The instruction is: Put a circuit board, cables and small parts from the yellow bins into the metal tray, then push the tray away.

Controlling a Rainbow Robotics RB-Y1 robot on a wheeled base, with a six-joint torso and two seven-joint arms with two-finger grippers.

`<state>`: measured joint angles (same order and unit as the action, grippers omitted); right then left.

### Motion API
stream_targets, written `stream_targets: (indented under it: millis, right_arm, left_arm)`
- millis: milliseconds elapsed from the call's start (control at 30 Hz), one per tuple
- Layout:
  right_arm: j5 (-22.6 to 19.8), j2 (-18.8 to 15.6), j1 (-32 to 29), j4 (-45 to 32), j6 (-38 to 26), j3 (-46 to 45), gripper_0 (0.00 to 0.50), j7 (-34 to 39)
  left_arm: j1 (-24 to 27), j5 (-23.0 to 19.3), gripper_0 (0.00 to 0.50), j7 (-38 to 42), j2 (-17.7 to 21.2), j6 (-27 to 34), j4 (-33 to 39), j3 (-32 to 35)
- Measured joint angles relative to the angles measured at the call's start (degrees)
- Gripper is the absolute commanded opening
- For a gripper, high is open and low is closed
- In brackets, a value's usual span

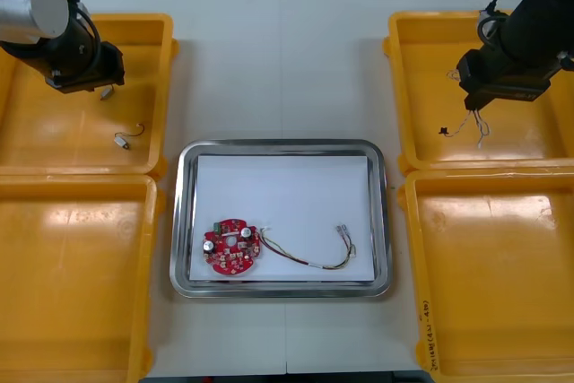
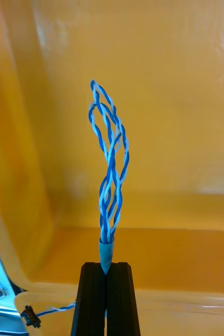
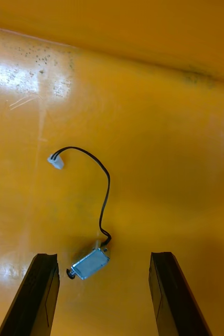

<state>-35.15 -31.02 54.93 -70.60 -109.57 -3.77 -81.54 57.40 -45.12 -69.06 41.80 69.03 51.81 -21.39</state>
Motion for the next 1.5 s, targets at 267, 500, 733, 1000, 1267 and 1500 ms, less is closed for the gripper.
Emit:
stream_targets:
  millis: [267,500,733,1000,1267,1500]
  right_arm:
    - [-7.35,0.00,0.02,-4.29,-0.12,0.14,0.000,0.02]
    - [-9.29,0.02,0.01,-8.21,-0.15,3.63,0.000,0.13]
    - [-9.83,0.08,-0.33,-12.98,-0.15,7.85,0.000,1.06]
    - [-9.88,0.82,-1.09,-16.11,-0.16,10.48,0.000,7.84]
    - [-10.32,1.29,-1.41,-17.64,-0.16,14.07,0.000,11.37]
    - [-10.31,1.55,-2.42,-17.65,-0.16,14.08,0.000,11.67]
  left_arm:
    - [0.00,0.00,0.500,-0.01,-0.01,-1.91,-1.41,-1.97]
    - [0.02,0.03,0.500,-0.02,-0.84,-4.99,-4.07,-3.02]
    - [0.54,0.19,0.482,-0.04,-1.35,-5.08,-4.70,-3.02]
    - [0.78,0.23,0.000,-0.04,-1.77,-5.05,-4.80,-3.02]
    - [1.56,0.52,0.000,-0.05,-1.78,-1.26,-4.71,-3.02]
    - [3.66,-1.03,0.000,-0.04,-0.21,9.25,-2.04,-3.00]
